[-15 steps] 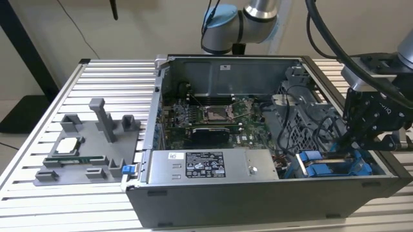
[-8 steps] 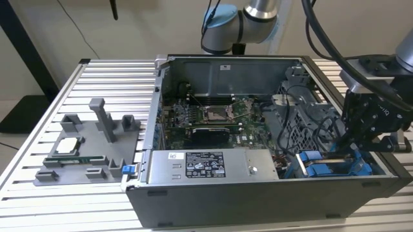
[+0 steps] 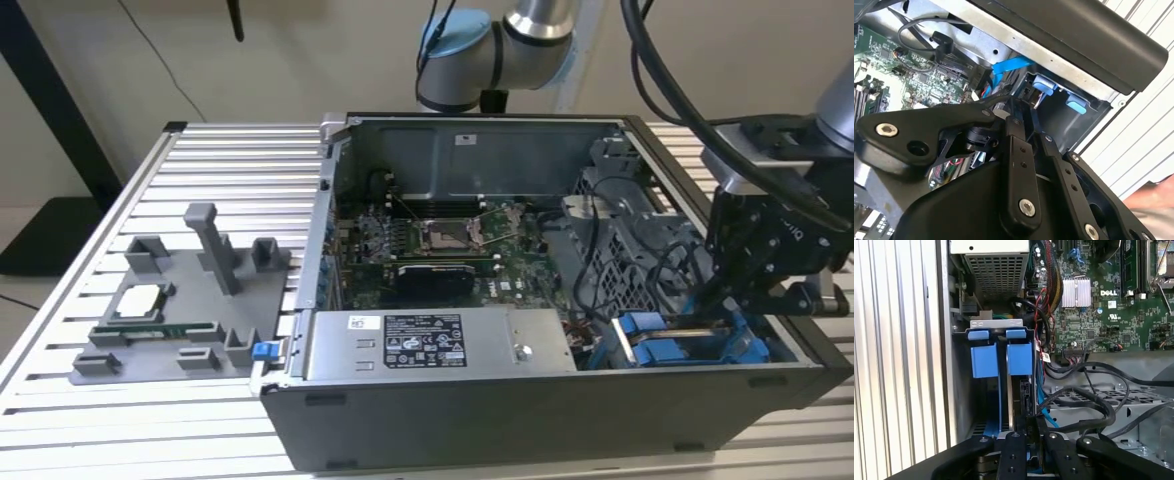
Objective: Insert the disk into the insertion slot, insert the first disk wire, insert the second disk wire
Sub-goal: 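Insert the first disk wire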
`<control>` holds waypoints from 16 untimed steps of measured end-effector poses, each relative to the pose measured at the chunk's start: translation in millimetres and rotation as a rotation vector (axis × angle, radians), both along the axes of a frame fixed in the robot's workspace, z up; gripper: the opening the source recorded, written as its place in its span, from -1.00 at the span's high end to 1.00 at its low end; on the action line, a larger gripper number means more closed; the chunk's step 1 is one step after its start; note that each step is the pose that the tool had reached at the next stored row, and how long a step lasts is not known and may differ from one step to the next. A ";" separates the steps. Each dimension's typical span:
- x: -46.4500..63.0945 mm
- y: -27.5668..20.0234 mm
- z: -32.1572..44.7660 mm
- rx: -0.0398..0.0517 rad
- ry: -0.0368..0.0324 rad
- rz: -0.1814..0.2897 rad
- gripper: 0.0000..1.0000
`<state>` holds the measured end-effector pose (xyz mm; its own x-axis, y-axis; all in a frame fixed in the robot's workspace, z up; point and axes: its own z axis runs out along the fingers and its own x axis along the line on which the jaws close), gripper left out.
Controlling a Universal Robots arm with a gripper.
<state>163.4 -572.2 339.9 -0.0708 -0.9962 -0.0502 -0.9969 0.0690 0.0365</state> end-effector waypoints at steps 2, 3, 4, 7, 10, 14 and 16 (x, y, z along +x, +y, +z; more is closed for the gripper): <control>0.0 0.2 -0.1 0.0002 0.0000 0.002 1.00; 0.0 0.4 -0.2 0.0002 0.0000 0.003 1.00; 0.0 0.7 -0.2 0.0003 -0.0001 0.004 1.00; -0.1 1.4 -0.2 0.0003 0.0000 0.005 1.00; 0.0 2.0 -0.2 0.0003 0.0000 0.007 1.00; 0.0 2.0 -0.4 0.0001 0.0000 0.018 1.00; 0.0 2.0 -0.4 0.0000 0.0000 0.026 1.00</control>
